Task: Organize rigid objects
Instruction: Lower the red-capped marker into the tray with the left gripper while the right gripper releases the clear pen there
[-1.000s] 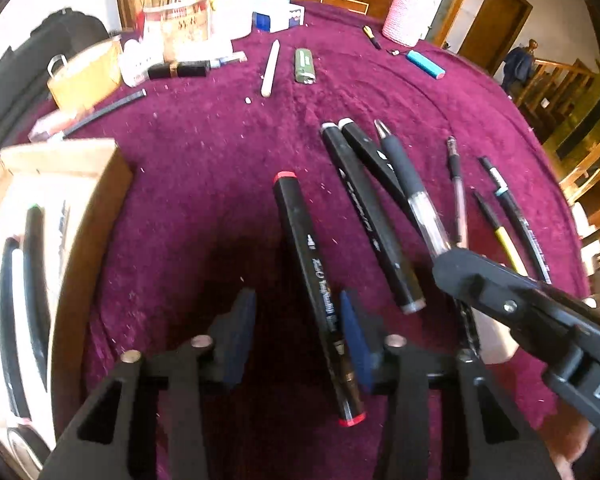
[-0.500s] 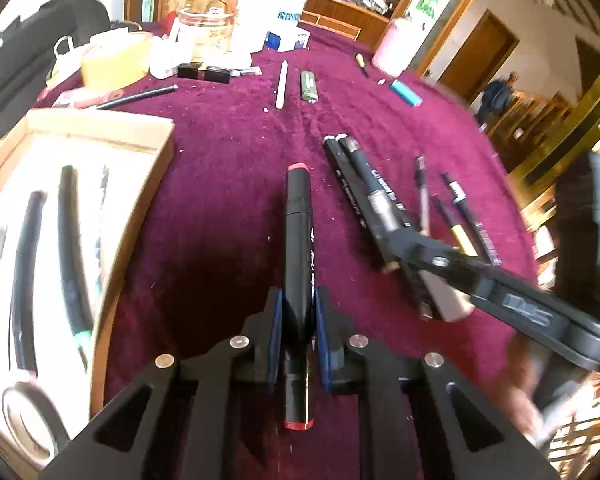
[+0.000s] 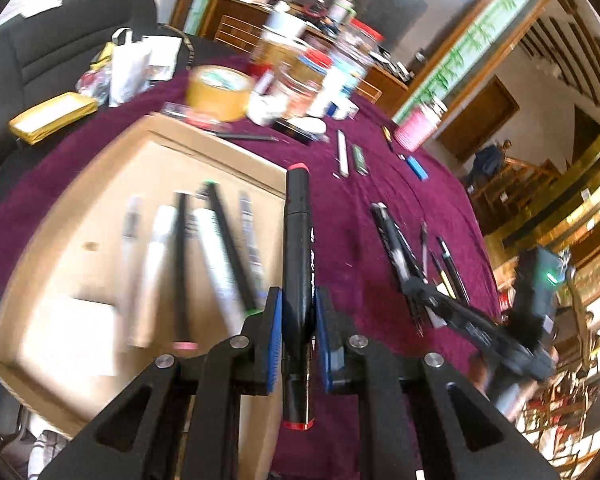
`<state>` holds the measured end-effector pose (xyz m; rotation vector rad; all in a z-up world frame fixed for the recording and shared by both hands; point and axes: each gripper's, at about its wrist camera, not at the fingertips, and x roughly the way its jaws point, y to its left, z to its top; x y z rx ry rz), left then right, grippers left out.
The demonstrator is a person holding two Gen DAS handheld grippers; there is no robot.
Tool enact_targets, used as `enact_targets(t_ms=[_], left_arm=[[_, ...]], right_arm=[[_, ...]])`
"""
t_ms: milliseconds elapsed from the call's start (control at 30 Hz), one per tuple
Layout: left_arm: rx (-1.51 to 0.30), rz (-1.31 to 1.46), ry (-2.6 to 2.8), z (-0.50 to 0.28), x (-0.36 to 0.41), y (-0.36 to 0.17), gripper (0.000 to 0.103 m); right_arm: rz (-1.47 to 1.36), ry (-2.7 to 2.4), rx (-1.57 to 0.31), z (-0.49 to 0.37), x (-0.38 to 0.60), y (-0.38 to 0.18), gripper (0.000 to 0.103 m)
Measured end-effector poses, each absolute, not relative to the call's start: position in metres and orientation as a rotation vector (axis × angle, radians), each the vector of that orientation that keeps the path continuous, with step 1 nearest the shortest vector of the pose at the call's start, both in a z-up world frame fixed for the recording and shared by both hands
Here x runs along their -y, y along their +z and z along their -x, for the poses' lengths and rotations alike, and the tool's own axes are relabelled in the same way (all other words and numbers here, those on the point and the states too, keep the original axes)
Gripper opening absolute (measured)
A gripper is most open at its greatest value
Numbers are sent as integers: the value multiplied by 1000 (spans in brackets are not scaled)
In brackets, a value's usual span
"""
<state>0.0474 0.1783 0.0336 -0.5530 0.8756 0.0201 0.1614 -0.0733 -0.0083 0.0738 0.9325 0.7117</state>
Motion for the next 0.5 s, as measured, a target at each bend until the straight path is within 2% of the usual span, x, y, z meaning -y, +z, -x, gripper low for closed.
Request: enact_targets(t_ms=[200, 500], left_arm=[[-875, 589, 79, -34, -238, 33, 15], [-934, 583, 122, -44, -296, 3, 15]], right_arm=[[-105, 856, -972, -111, -6, 14, 15], [44, 756, -1061, -102, -95, -14, 15]])
